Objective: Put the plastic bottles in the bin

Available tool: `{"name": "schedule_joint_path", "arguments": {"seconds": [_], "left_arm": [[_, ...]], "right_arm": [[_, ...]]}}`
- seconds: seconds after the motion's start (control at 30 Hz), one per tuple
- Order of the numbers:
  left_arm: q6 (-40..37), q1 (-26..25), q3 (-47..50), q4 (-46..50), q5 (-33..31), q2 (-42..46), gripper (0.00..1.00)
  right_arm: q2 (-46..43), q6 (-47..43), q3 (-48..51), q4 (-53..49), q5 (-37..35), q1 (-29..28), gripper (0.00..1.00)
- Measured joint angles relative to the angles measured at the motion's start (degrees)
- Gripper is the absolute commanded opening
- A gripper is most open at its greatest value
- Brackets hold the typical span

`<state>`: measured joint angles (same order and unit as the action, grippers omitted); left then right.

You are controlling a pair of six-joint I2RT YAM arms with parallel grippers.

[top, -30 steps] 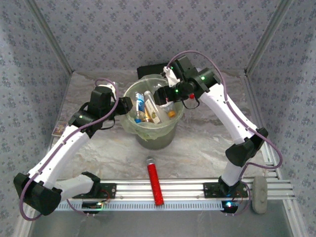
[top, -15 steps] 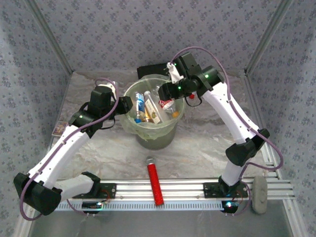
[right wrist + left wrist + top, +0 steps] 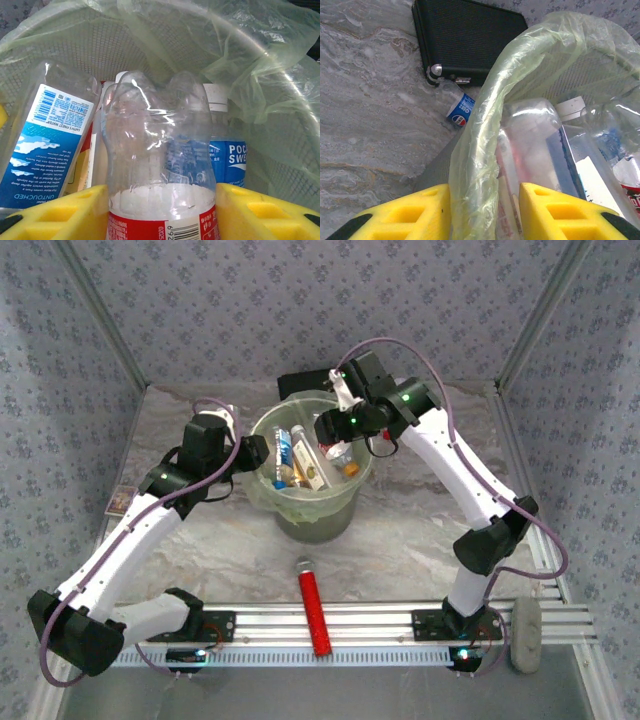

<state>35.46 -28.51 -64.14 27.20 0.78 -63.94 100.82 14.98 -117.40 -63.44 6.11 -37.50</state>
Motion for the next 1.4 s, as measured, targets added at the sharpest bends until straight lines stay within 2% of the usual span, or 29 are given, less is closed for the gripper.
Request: {"name": "schedule_joint_path", "arguments": {"seconds": [0.27,0.5,0.6,0.8,0.93,1.07,1.4], "left_arm": [[0.0,0.0,0.0,0.0,0.0,0.0,0.4],[-0.02,0.0,0.0,0.0,0.0,0.0,0.4],[-0.02,0.0,0.0,0.0,0.0,0.0,0.4],[-0.02,0.0,0.0,0.0,0.0,0.0,0.4],[-0.02,0.0,0.0,0.0,0.0,0.0,0.4],[-0.02,0.0,0.0,0.0,0.0,-0.04,0.4],[0.0,0.0,-0.33,0.0,0.0,-0.72,0.4]], "right_arm": [[0.44,-0.44,-2.1,-1.16,1.16,0.42,0.73],[-3.19,-0.35,-2.16,1.18,0.74,2.34,0.77],[-6.67,0.42,0.07,3.74,0.5,6.25,0.77],[-10.01,2.78,8.04,10.43,0.48,17.94,0.74],[-6.88,4.44,12.07,15.47,0.74,24.65,0.71],[-0.96,6.1,13.86,21.11,1.62,28.81,0.7],[18.18,12.96,13.46,33.53,4.66,33.79,0.6]]}}
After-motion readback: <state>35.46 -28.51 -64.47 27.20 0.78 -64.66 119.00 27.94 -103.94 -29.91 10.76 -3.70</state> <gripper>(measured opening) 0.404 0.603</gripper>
